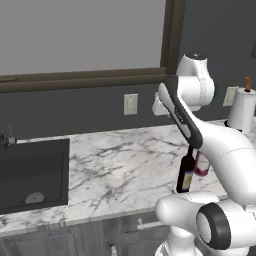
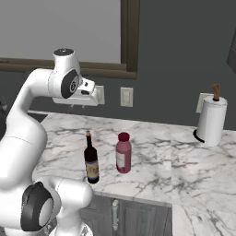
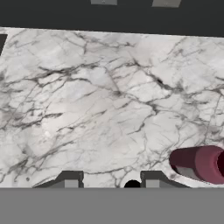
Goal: There is a wine glass and glass cup on the dining counter. Place the wine bottle next to the wine glass and the juice bottle next to the glass cup.
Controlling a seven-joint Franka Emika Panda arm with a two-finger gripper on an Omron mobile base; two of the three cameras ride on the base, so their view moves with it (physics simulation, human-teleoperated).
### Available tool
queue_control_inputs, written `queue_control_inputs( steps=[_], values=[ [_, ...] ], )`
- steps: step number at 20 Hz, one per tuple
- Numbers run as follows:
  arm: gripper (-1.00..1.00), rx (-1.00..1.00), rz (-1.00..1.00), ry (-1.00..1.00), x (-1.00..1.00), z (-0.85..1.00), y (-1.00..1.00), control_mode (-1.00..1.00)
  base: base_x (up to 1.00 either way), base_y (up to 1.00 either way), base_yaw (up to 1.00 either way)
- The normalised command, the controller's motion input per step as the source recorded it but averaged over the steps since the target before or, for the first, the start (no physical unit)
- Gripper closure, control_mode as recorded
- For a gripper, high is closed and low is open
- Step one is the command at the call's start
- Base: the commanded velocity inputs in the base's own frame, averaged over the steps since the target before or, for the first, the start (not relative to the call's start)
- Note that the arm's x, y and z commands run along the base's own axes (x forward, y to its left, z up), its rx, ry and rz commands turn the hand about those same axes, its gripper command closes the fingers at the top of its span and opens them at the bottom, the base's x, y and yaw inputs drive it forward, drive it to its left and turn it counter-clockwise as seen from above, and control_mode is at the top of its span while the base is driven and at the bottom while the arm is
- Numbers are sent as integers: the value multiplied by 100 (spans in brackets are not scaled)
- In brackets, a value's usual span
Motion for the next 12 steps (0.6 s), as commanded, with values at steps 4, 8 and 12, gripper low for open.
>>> queue_control_inputs(
  steps=[4, 8, 12],
  values=[
    [-100, -3, 0, 0, 0, 0, 4, -100, 0, 0, 0],
    [-100, 2, 0, 0, -2, -3, -3, -100, 0, 0, 0],
    [-100, 4, 0, -9, -22, -51, -24, -100, 0, 0, 0]
  ],
)
